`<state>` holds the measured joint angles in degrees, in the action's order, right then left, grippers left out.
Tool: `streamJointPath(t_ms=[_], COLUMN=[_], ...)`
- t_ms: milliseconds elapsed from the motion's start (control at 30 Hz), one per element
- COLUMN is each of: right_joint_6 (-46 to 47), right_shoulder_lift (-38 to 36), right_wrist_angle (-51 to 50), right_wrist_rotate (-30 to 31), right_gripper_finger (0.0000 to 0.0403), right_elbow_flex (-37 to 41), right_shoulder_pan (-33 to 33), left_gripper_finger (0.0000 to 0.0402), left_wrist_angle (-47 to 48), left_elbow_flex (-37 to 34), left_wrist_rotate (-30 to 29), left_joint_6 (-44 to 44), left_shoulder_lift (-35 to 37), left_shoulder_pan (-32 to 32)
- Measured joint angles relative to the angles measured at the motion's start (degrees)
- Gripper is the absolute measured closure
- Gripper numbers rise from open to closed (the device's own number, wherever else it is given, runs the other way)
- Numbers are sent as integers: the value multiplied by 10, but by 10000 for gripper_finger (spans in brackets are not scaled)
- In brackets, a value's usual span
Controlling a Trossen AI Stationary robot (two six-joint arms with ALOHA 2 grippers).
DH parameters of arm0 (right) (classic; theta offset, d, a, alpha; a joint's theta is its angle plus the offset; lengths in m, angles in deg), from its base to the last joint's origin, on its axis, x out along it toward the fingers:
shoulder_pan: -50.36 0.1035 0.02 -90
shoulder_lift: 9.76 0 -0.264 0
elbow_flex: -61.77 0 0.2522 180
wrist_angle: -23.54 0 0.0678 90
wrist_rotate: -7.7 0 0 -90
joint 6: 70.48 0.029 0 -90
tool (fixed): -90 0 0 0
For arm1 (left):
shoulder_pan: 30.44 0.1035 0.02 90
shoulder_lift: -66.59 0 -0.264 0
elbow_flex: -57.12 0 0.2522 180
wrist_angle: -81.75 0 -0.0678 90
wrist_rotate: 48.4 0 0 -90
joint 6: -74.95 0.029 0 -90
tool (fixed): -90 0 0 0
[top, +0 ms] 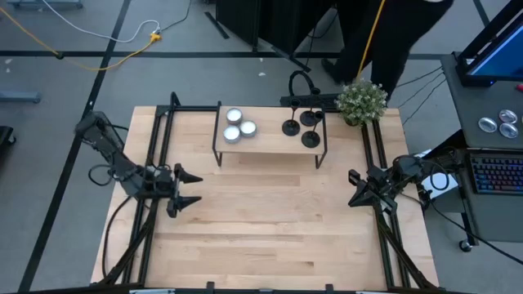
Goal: Pick & Place candle stick holders
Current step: Return to Home Position
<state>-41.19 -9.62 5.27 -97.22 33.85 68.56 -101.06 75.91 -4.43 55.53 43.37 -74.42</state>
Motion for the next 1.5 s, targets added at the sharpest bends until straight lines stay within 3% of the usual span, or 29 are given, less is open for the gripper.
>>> streamJointPath(t_ms=[300,500,733,1133,1367,1500], right_joint_6=[2,-3,-36,87,-1,-95], right_shoulder_lift=[0,0,0,0,0,0], right_wrist_angle=[-1,-2,22,135,108,85], right_wrist_rotate=[-1,-3,-4,-83,-160,-169], right_gripper_finger=[385,385,385,385,385,385], right_elbow_flex=[0,0,27,123,125,126], right_shoulder_pan=[0,0,0,0,-2,-2], left_gripper_finger=[50,50,50,50,50,50], left_wrist_angle=[121,236,269,274,270,270], left_elbow_flex=[-3,-3,-1,-1,-1,-1], left_wrist_rotate=[79,85,86,89,89,89], left_joint_6=[16,16,-3,0,-2,-2], left_shoulder_lift=[117,232,229,229,229,229], left_shoulder_pan=[105,142,128,108,108,108])
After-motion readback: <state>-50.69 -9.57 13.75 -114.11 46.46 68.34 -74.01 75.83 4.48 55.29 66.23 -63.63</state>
